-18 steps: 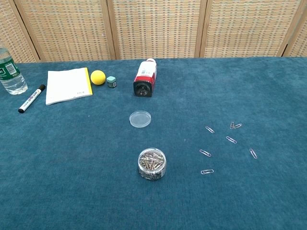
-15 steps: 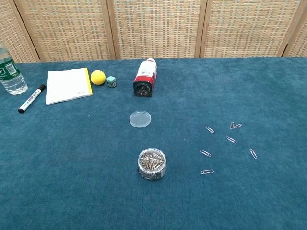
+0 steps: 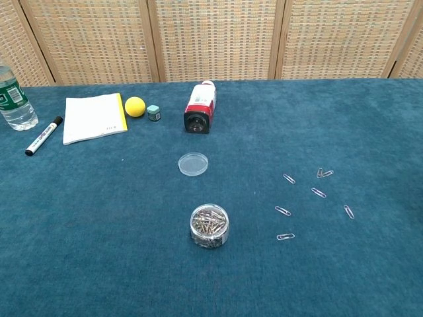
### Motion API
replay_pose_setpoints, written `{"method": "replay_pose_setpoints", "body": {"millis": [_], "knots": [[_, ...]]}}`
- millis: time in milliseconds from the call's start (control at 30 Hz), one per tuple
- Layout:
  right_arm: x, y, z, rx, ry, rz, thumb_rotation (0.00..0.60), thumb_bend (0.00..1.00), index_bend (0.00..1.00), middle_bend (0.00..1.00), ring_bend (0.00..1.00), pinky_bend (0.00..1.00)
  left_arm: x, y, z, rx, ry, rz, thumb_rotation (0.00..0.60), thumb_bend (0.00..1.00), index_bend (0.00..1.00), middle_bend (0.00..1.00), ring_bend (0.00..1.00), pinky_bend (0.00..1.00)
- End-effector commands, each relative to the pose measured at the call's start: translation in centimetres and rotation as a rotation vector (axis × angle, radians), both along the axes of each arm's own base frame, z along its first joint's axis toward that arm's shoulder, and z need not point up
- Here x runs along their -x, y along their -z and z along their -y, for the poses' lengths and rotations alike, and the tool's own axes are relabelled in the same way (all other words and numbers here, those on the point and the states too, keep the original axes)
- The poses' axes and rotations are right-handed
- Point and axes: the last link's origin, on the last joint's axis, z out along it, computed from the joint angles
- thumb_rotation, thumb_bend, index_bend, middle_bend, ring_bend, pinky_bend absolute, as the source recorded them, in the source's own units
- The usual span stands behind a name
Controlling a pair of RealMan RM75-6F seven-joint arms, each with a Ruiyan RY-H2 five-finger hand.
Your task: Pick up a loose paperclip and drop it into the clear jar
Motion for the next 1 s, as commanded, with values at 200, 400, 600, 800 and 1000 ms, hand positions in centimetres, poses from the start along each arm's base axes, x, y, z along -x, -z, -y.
{"method": "replay_pose_setpoints", "body": {"millis": [200,400,600,800,1000], "knots": [[-3.7,3.9,5.6,-0.216,-0.164,0.015,0.600,0.08,0.32,0.00,0.00,0.00,0.3,0.3,-0.6,0.000,-0.025,-0.015,0.600,0.00,0.00,0.00,0.00,0.00],[-4.8,6.5,7.6,-0.263,-0.127,-0.015,0.600,0.11,0.33,0.00,0.00,0.00,0.4,0.6,-1.0,0.005,-0.037,-0.025,0.600,0.00,0.00,0.00,0.00,0.00],[-5.9,9.4,9.1,-0.307,-0.022,0.013,0.600,0.14,0.35,0.00,0.00,0.00,0.5,0.8,-1.1,0.009,-0.044,-0.031,0.600,0.00,0.00,0.00,0.00,0.00],[-7.1,12.3,9.6,-0.321,0.013,-0.001,0.600,0.17,0.36,0.00,0.00,0.00,0.6,0.9,-1.3,0.013,-0.051,-0.033,0.600,0.00,0.00,0.00,0.00,0.00],[-7.5,13.7,9.7,-0.353,0.063,-0.044,0.600,0.37,0.36,0.00,0.00,0.00,0.6,0.9,-1.3,0.014,-0.050,-0.032,0.600,0.00,0.00,0.00,0.00,0.00]]}}
